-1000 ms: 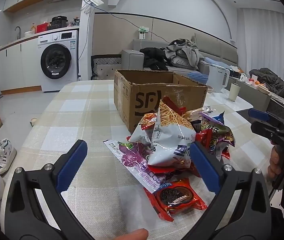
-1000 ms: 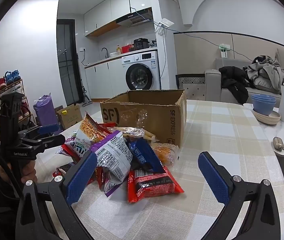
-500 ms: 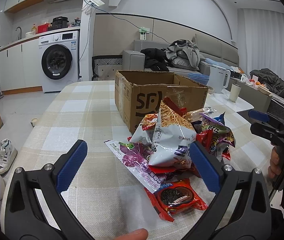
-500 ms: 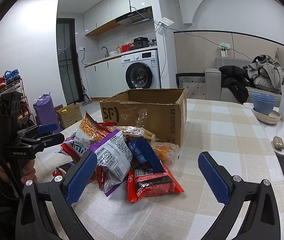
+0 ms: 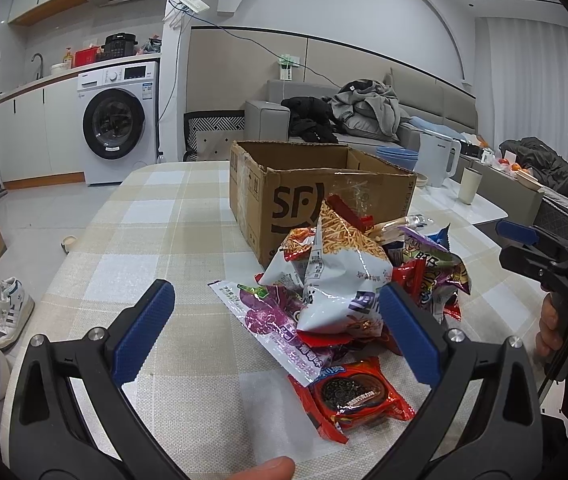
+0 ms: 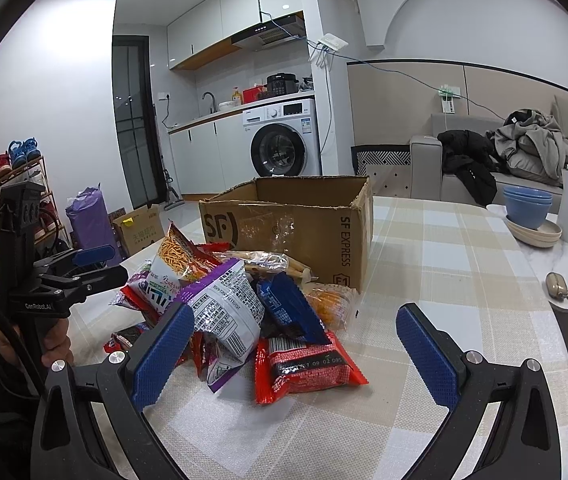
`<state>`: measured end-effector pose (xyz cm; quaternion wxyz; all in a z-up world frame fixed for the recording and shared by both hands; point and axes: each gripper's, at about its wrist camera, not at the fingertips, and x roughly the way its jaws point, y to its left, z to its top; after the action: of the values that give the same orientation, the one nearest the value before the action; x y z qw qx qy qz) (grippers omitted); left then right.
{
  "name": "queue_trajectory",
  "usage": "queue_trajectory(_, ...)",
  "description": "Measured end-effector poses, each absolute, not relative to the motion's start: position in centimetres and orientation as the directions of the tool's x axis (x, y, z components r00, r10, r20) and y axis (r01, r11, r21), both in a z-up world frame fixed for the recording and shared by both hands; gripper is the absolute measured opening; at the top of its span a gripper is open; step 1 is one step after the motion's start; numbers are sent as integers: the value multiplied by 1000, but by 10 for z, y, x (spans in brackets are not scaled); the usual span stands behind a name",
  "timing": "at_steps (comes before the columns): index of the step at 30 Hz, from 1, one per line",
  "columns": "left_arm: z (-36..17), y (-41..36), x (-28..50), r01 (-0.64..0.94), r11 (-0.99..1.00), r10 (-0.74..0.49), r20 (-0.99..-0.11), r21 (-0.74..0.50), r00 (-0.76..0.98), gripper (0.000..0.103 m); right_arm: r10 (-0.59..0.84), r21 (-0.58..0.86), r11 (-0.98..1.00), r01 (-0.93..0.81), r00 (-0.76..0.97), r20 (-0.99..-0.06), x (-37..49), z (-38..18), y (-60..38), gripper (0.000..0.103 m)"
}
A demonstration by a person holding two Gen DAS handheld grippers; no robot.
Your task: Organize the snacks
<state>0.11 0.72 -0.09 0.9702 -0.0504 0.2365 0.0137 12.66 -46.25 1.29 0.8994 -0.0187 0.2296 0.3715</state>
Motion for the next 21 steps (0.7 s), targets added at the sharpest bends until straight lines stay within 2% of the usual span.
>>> queue_trajectory(21,0,11,0,-72,993,20,-464,-94,886,102,635,124,740,-661,626,-453,128,8,-461,103)
